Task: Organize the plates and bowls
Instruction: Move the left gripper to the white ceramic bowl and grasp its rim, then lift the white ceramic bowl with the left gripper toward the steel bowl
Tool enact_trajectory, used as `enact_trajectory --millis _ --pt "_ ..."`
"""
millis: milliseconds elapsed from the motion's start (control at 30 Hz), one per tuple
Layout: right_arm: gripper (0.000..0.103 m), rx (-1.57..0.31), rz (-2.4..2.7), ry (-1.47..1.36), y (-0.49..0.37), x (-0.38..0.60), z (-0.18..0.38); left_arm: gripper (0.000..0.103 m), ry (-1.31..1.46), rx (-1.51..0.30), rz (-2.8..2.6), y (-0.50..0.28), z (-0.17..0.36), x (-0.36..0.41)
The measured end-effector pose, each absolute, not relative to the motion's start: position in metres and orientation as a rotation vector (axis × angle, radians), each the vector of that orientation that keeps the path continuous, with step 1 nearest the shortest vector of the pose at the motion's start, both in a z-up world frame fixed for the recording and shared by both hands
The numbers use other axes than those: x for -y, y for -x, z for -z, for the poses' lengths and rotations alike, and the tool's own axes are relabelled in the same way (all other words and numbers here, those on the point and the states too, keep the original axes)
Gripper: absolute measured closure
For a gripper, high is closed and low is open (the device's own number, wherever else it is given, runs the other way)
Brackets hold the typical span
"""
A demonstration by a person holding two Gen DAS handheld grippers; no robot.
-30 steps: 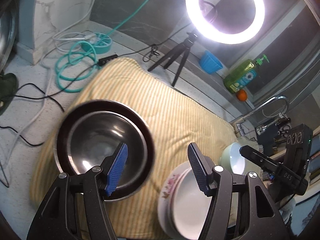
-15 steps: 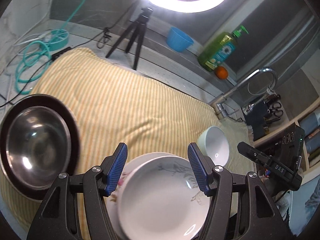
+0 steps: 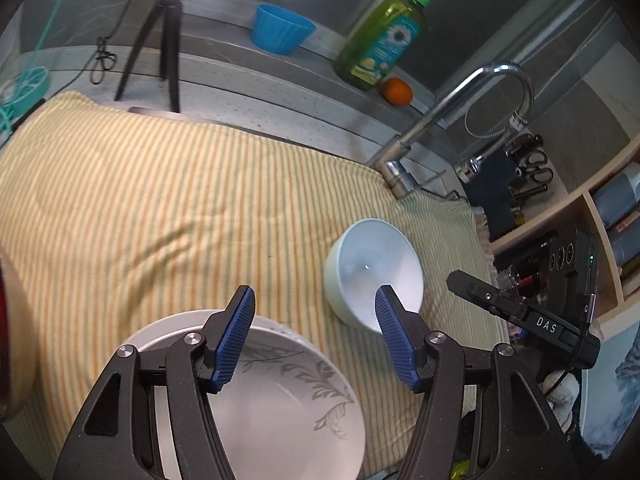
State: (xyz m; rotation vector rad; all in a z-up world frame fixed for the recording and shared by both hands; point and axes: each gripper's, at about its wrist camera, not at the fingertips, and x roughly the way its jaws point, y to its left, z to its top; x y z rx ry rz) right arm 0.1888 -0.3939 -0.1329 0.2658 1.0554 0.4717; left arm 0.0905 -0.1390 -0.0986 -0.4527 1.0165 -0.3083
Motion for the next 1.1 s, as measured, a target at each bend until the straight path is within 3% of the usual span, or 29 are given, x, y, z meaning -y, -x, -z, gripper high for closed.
enact_trajectory --millis 167,300,633,867,967,1100 --pt "0.050 -1.103 -0.498 -0.280 -0.195 0.394 0.147 0.043 0.443 -1.044 0.325 -0.103 0.106 0.156" --pt "0.054 -1.127 -0.516 -0.299 -0.199 0.394 0.155 0.047 0.418 -1.054 0.341 -0.110 0.108 0.169" --pt "0.069 -1.155 -0.543 -0.299 -0.208 0.394 0.162 0.079 0.412 -1.109 0.373 -0.129 0.123 0.183" --pt "0.079 -1.170 -0.553 -0.291 -0.214 0.393 0.168 0.083 0.417 -1.126 0.367 -0.134 0.129 0.186" --pt "0.089 -1.186 -0.565 -0.308 -0.218 0.391 0.173 0.083 0.427 -1.132 0.364 -0.136 0.131 0.185" --pt "0.089 -1.182 -0.564 -0.311 -0.219 0.389 0.172 0.084 0.429 -1.133 0.363 -0.135 0.132 0.184"
